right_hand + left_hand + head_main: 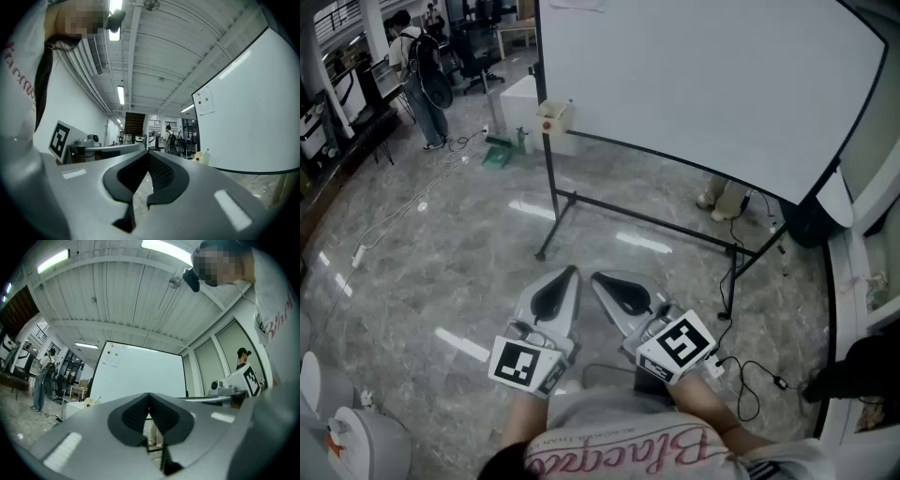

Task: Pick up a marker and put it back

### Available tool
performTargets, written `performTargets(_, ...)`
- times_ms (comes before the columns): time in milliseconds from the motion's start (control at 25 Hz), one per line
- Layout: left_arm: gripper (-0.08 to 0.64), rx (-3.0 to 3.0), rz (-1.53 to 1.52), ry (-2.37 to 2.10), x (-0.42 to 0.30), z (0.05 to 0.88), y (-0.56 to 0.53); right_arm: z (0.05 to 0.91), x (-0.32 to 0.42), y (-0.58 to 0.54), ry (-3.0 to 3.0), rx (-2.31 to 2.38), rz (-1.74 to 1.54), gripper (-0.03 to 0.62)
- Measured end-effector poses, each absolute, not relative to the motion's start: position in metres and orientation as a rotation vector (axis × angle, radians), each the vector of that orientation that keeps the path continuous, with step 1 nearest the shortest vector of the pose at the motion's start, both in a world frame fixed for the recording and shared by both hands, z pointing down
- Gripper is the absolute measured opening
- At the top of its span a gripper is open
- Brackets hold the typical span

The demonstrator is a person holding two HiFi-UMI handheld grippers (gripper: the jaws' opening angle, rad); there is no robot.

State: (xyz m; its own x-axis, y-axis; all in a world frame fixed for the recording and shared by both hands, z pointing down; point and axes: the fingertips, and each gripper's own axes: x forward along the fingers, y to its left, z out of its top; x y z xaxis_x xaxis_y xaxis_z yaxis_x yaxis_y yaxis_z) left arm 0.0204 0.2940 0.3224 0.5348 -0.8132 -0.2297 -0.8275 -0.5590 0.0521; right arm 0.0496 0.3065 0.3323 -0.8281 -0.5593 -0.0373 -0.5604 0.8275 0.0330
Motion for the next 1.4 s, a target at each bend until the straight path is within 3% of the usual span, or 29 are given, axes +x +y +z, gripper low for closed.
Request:
performTargets(880, -0.002, -2.716, 0.315, 1.541, 0.047, 0.34, 0.293, 0.349, 0.081, 0.311, 3.004, -0.846, 0.004, 0.002)
performTargets(1400, -0.002, -2.736, 0.349, 1.531, 0.013, 0.344, 0.185, 0.362, 0.048, 0.202, 3.012, -0.876, -0.032, 0.002)
